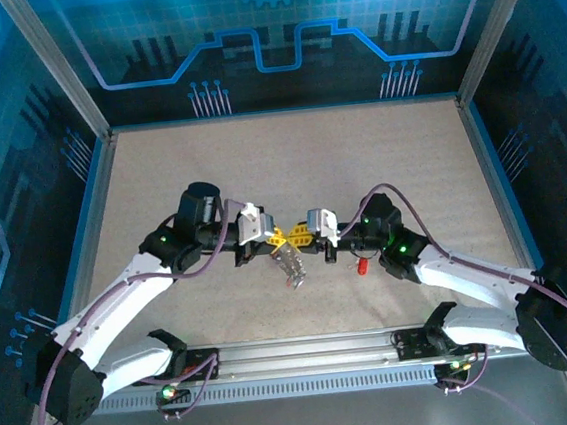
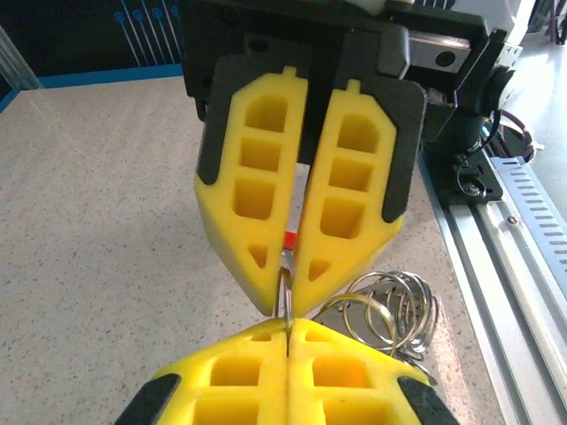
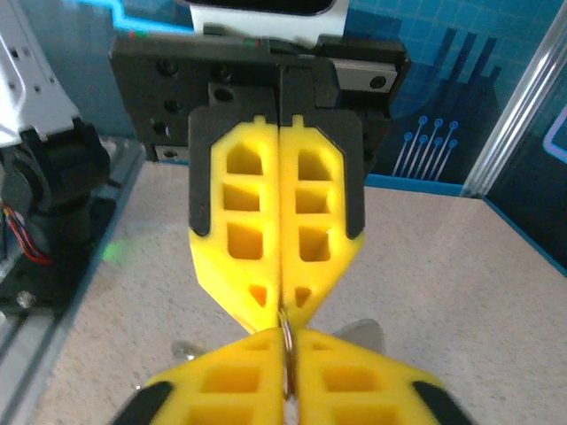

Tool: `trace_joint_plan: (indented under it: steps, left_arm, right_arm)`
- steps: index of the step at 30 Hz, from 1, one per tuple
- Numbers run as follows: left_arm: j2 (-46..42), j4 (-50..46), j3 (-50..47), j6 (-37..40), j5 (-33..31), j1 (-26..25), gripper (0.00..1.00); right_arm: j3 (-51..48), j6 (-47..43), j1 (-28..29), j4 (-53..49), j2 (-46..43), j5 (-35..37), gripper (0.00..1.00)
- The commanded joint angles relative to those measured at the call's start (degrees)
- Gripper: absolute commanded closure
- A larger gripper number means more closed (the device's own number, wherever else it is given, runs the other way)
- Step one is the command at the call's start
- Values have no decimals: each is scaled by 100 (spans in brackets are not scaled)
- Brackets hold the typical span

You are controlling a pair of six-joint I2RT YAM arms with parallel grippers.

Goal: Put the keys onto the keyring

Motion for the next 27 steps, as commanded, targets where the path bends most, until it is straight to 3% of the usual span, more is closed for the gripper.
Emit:
trace_joint_plan:
  steps: [1, 6, 10, 16, 27]
  left_arm:
    - [51, -672, 534, 226, -178, -36, 100]
    - [241, -1516, 974, 527, -402, -70, 100]
    - [538, -2110, 1399, 533, -348, -115, 100]
    - [883, -2770, 1893, 586, -376, -179, 100]
    - [962, -2567, 1900, 105, 26, -177, 100]
  right_arm:
    - [493, -709, -10, -1147, -202, 37, 78]
    - [1212, -1500, -62, -2945, -137, 81, 68]
    - [1775, -1879, -39, -4019, 13, 203, 68]
    - [2081, -2015, -24, -4445, 126, 373, 71]
    - [2224, -1836, -8, -4449, 404, 70, 75]
